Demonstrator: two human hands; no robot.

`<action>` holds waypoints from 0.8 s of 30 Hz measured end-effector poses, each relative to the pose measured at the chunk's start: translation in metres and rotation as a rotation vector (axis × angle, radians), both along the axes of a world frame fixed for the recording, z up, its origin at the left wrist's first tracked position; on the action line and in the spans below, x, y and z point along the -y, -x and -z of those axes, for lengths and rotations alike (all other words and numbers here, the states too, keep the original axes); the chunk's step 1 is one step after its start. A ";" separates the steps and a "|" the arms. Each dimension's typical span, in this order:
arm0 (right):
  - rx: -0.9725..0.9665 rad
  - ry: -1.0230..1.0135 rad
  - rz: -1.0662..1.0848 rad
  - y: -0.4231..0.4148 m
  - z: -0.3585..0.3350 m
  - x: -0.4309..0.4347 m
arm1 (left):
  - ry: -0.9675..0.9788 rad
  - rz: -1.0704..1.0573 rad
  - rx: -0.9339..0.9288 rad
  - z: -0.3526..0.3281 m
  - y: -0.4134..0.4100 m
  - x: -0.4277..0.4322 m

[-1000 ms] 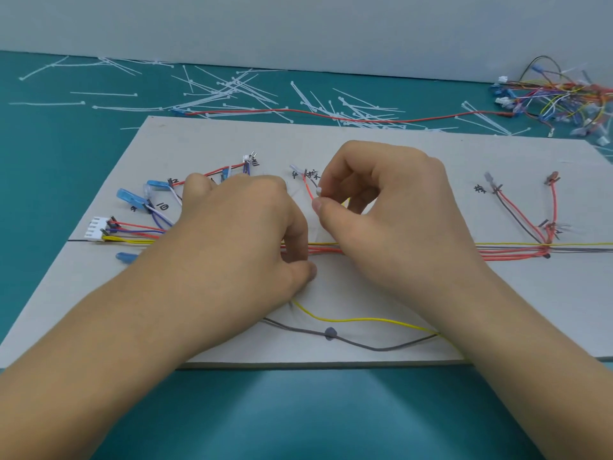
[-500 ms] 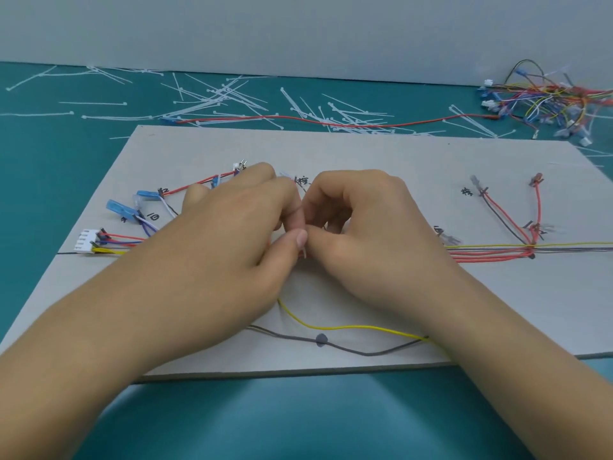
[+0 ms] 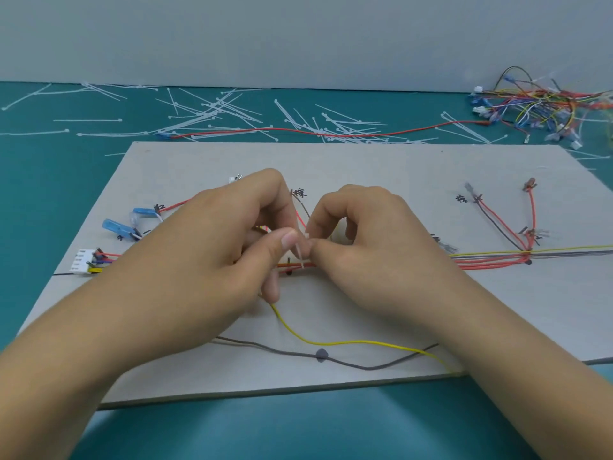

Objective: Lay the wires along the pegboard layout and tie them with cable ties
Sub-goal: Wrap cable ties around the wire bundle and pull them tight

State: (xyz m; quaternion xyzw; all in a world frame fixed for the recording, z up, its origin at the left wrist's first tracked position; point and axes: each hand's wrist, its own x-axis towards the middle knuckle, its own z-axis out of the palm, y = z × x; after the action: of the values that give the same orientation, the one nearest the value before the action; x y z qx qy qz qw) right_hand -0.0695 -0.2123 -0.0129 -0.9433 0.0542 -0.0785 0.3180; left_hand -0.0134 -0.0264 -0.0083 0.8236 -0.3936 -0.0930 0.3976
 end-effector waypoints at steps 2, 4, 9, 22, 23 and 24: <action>-0.009 0.038 0.009 0.001 0.001 0.000 | 0.040 0.016 -0.071 0.001 -0.002 -0.001; -0.013 0.056 0.013 0.002 0.001 0.000 | 0.082 0.016 -0.166 0.002 -0.004 0.000; -0.024 0.032 0.003 0.002 0.000 0.000 | 0.223 -0.018 -0.394 0.002 -0.004 0.007; -0.020 -0.024 -0.017 0.000 0.001 -0.005 | 0.171 -0.238 -0.421 0.001 0.001 0.008; -0.012 -0.020 -0.014 0.001 0.001 -0.005 | 0.168 -0.246 -0.419 0.000 0.001 0.009; -0.008 -0.020 -0.012 0.001 0.001 -0.005 | 0.169 -0.254 -0.428 0.000 0.002 0.009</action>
State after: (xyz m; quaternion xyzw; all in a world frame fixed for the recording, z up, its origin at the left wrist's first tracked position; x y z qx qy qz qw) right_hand -0.0703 -0.2070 -0.0144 -0.9407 0.0503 -0.0724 0.3276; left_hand -0.0153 -0.0353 -0.0080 0.7920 -0.2003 -0.1811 0.5476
